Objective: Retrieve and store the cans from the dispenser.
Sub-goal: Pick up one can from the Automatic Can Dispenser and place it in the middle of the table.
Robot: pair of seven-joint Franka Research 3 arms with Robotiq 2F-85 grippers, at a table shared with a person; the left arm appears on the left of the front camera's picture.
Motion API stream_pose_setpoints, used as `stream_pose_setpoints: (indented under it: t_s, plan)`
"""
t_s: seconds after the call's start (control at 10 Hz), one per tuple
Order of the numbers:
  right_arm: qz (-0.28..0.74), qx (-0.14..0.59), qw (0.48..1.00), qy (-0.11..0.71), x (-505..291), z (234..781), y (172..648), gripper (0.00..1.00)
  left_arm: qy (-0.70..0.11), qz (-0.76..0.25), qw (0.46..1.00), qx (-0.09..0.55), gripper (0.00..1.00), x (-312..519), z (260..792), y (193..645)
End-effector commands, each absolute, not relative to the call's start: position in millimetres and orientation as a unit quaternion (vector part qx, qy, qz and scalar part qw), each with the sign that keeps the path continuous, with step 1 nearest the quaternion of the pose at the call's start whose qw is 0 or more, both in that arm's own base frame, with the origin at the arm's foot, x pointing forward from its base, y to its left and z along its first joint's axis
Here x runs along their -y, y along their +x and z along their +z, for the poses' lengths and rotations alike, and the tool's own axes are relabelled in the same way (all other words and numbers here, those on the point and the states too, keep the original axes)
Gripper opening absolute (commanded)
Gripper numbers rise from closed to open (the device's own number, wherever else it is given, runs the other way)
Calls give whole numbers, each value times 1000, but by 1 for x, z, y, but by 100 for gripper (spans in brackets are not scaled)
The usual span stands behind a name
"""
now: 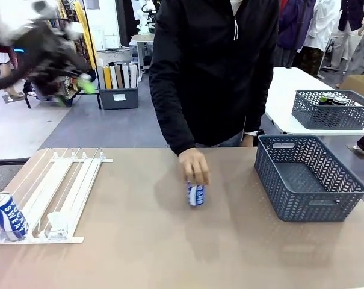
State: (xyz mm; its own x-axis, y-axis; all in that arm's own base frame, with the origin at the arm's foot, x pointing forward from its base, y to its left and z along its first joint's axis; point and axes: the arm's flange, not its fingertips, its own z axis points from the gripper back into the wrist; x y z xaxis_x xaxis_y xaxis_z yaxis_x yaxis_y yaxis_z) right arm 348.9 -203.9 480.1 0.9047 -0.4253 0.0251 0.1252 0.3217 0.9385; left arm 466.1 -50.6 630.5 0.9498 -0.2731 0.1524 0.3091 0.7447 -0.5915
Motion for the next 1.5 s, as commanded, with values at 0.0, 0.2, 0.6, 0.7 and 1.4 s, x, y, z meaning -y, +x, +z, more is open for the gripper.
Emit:
stream_pose_setpoints:
  t_s: [0.0,0.2,0.6,0.7,1.4]
  plan:
    - [-164,137,802,558,204,483,348,100,-395,-85,914,41,100,-24,600,439]
    - [-164,137,802,558,204,483,348,100,-523,-40,848,82,100,-90,559,413]
    - [-164,137,802,558,204,483,348,100,-581,22,808,89,100,-135,532,398]
    - [-164,137,802,558,204,483,348,100,-581,22,808,89,100,-135,532,398]
    - [-164,137,802,558,204,483,348,100,-581,22,808,89,100,-135,532,398]
